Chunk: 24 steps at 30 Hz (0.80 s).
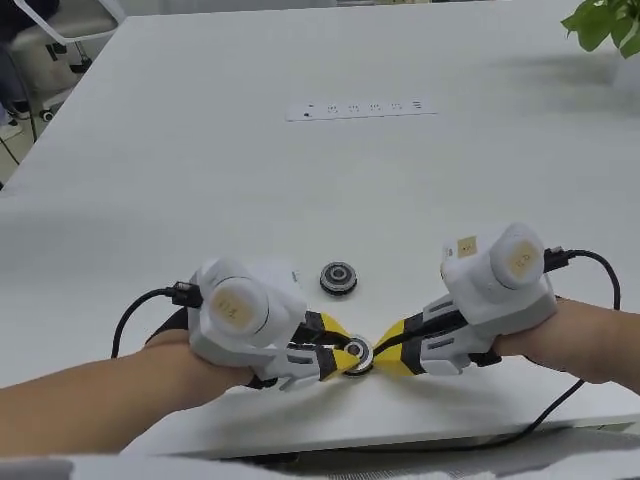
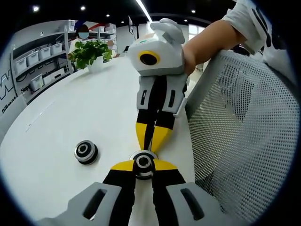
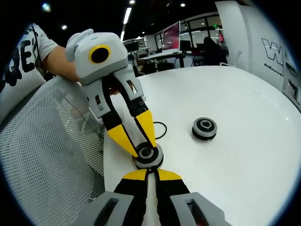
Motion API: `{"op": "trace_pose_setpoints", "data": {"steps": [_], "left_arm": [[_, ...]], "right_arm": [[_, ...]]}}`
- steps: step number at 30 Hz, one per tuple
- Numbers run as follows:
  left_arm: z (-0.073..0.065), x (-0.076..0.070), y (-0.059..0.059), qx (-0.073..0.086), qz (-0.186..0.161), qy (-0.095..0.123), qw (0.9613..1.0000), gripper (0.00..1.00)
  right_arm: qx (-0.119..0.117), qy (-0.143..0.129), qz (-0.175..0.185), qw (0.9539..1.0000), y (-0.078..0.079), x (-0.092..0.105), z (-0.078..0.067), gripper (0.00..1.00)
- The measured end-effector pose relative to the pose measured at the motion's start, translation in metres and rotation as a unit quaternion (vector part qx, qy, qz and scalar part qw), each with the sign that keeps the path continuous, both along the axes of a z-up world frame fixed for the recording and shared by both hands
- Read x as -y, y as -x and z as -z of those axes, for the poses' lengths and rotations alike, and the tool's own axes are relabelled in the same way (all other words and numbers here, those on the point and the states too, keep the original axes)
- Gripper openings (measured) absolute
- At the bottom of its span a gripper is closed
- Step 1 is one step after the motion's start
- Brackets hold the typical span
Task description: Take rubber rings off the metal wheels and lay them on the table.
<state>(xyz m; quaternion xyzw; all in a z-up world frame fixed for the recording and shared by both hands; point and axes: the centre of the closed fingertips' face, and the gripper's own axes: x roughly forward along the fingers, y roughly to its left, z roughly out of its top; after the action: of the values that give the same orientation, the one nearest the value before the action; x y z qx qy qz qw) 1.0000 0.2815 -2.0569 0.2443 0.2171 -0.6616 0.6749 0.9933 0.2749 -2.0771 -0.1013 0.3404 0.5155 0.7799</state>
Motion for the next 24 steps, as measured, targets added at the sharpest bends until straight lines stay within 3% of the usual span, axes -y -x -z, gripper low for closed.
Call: {"op": "trace_pose_setpoints", "data": {"steps": [24], "left_arm": [[-0.0001, 0.0010, 0.0005, 0.005, -0.003, -0.002, 1.0000, 0.08]], "right_arm": [[-0.053, -0.042, 0.065, 0.9956, -0.0059, 0.0075, -0.0056, 0.00]]}}
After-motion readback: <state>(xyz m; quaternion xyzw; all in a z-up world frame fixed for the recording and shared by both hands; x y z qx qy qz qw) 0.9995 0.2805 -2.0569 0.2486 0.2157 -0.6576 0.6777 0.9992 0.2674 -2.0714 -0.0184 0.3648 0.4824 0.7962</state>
